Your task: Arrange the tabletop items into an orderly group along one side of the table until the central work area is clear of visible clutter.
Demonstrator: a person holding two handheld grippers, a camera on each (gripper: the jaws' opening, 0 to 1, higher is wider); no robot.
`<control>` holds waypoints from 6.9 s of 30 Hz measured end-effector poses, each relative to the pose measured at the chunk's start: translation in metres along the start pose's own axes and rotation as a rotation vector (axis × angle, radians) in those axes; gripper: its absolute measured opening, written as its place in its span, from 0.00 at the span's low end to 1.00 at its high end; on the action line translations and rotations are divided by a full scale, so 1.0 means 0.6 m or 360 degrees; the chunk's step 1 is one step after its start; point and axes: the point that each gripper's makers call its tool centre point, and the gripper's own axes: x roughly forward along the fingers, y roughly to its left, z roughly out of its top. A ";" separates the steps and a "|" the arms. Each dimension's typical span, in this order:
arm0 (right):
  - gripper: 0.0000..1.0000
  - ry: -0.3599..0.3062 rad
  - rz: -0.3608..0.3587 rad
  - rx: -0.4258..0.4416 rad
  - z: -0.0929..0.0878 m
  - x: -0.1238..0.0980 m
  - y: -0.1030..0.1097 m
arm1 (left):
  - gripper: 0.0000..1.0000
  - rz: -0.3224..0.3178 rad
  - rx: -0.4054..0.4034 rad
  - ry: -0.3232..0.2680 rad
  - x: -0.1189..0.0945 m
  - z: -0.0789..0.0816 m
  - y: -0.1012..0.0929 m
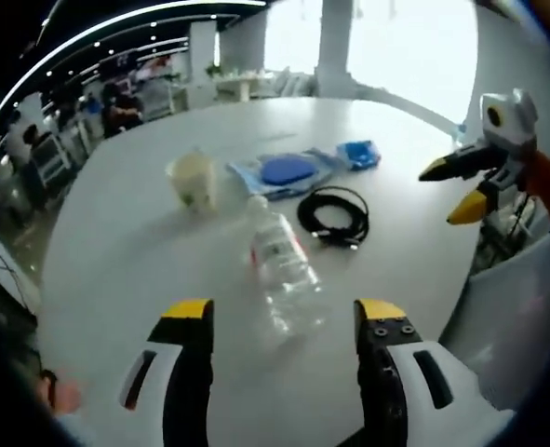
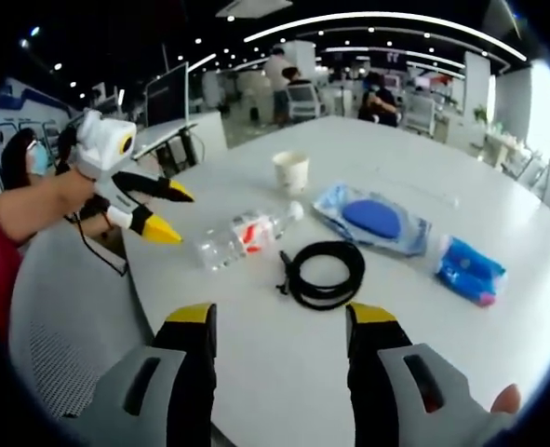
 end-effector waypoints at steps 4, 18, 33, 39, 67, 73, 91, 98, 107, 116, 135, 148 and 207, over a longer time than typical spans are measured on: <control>0.66 -0.0008 0.0013 0.0011 0.001 0.003 -0.001 | 0.76 0.0013 -0.0076 -0.0006 0.002 -0.002 0.002; 0.71 -0.0075 0.0012 0.0029 0.014 0.006 -0.019 | 0.84 0.0003 -0.0078 -0.0061 0.009 0.024 -0.019; 0.64 -0.0061 -0.0040 0.0035 0.026 0.019 -0.061 | 0.61 -0.0223 0.0198 -0.0079 0.058 0.093 -0.096; 0.60 -0.0041 -0.0049 0.0030 0.030 0.028 -0.073 | 0.54 -0.0269 0.0273 -0.0056 0.089 0.108 -0.114; 0.35 0.0191 -0.0143 0.0152 -0.008 0.125 -0.145 | 0.31 -0.0275 0.0457 0.0227 0.244 0.114 -0.123; 0.32 0.0227 -0.0135 0.0208 -0.017 0.144 -0.151 | 0.30 -0.0247 0.0486 0.0279 0.264 0.109 -0.115; 0.28 0.0357 -0.0151 0.0358 -0.046 0.185 -0.151 | 0.26 -0.0210 0.0458 0.0400 0.285 0.082 -0.096; 0.28 0.0399 -0.0180 0.0366 -0.057 0.190 -0.152 | 0.21 -0.0206 0.0384 0.0417 0.290 0.082 -0.090; 0.25 0.0411 -0.0203 0.0349 -0.059 0.192 -0.157 | 0.23 -0.0180 0.0390 0.0408 0.290 0.083 -0.086; 0.23 0.0415 -0.0209 0.0335 -0.059 0.192 -0.156 | 0.22 -0.0171 0.0346 0.0424 0.295 0.077 -0.088; 0.10 0.0409 -0.0229 0.0329 -0.057 0.191 -0.160 | 0.10 -0.0116 0.0314 0.0397 0.296 0.084 -0.082; 0.04 0.0384 -0.0226 0.0422 -0.051 0.176 -0.159 | 0.07 -0.0127 0.0307 0.0396 0.282 0.088 -0.082; 0.03 0.0385 -0.0420 0.0529 -0.087 0.018 -0.293 | 0.05 -0.0381 0.0326 0.0249 0.334 0.195 -0.254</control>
